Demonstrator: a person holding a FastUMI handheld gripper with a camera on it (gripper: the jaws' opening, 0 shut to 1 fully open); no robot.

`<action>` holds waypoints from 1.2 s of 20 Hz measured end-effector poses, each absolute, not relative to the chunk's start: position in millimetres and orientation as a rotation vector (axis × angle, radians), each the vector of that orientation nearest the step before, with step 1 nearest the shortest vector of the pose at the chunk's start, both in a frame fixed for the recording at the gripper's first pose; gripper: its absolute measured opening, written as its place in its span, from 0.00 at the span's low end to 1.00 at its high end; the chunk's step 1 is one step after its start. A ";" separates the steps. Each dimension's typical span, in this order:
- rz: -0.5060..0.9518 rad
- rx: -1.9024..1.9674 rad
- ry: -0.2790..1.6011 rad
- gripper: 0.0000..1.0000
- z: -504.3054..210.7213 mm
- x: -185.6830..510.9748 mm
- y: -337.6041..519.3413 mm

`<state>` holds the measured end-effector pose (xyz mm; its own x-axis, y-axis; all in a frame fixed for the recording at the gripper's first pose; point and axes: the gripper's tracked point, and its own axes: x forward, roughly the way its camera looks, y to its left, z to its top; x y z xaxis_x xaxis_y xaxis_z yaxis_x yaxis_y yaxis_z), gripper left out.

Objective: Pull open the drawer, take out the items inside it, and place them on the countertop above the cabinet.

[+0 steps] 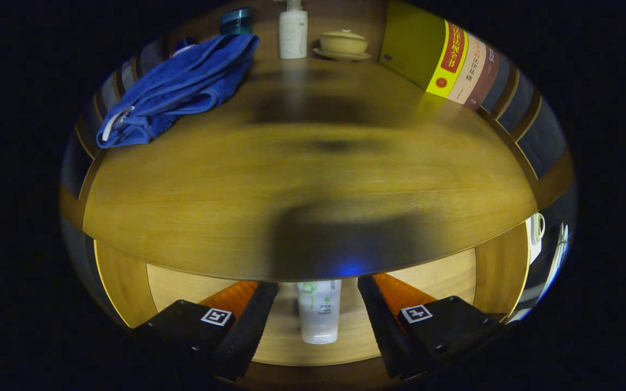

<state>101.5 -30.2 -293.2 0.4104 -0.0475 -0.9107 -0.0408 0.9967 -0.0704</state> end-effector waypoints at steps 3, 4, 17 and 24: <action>-0.013 -0.090 1.180 0.93 -301.8 98.4 -30.8; -0.014 -0.088 1.191 0.93 -305.1 96.0 -32.5; 0.035 -0.098 1.181 0.43 -265.3 123.6 -35.6; 0.068 -0.066 1.137 0.43 -220.4 84.0 -27.1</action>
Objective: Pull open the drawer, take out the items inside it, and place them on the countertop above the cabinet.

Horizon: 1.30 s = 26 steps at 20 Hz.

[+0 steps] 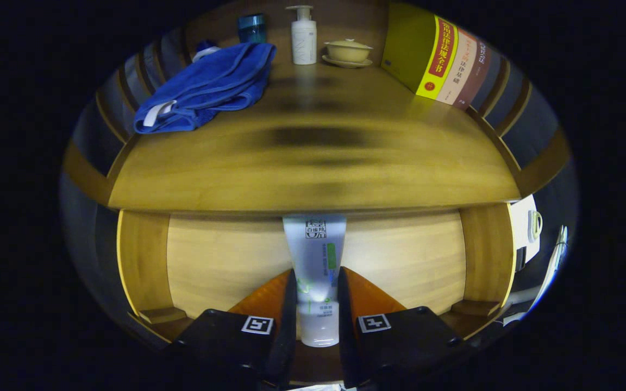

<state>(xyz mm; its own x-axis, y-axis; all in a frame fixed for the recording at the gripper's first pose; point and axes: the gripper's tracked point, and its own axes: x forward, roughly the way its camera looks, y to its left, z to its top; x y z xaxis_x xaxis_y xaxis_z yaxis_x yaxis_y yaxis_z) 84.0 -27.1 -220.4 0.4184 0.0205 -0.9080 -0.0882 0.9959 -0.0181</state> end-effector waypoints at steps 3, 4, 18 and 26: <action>0.090 -0.091 1.124 0.43 -198.6 75.9 -30.0; 0.090 -0.107 1.115 0.43 -191.3 75.0 -34.2; 0.084 -0.010 0.941 0.43 -111.0 127.1 -34.3; 0.058 0.017 0.904 0.43 -102.5 199.8 -32.5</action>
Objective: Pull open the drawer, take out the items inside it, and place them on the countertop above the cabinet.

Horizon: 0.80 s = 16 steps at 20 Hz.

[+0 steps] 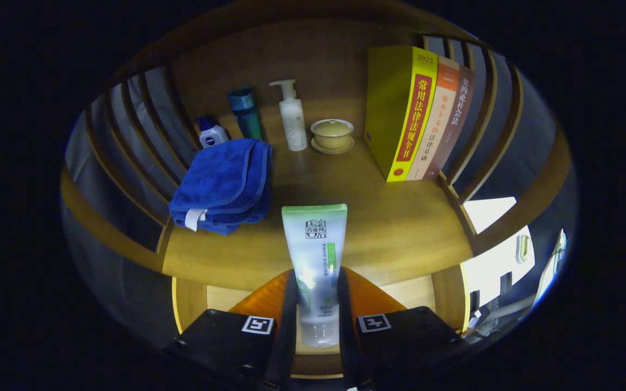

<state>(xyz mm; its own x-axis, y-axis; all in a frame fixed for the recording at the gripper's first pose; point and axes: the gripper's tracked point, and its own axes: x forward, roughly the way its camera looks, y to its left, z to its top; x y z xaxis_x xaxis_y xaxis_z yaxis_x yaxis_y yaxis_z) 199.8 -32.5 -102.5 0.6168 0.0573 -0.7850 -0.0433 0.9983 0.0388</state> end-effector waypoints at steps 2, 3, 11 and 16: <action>0.041 0.022 0.891 0.43 -104.3 221.5 -31.7; 0.032 0.017 0.886 0.43 -107.3 232.8 -32.3; 0.006 0.022 0.867 0.43 -142.2 288.6 -12.8; -0.011 0.018 0.848 0.50 -148.4 297.8 -8.5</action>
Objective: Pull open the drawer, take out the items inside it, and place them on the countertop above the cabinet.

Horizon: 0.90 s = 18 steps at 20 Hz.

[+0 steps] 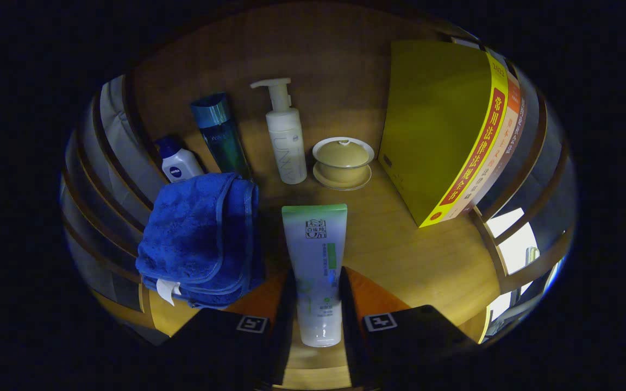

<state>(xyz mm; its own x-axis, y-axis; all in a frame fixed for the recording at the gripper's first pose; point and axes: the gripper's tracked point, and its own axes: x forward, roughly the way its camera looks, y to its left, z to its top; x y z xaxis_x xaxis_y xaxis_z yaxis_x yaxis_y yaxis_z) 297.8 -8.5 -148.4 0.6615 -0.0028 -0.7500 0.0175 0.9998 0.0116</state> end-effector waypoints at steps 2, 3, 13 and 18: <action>-0.008 0.011 0.823 0.63 -140.2 298.5 -8.8; -0.003 0.006 0.809 0.69 -133.9 298.0 -8.9; -0.020 0.020 0.634 0.99 -76.3 271.5 -18.9; -0.038 0.044 0.541 0.99 -55.4 251.9 -19.5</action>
<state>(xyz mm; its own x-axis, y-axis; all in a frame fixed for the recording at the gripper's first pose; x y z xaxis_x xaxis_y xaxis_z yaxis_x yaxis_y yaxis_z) 251.9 -19.5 -55.4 0.8564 -0.0245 -0.5157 0.0476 0.9984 0.0314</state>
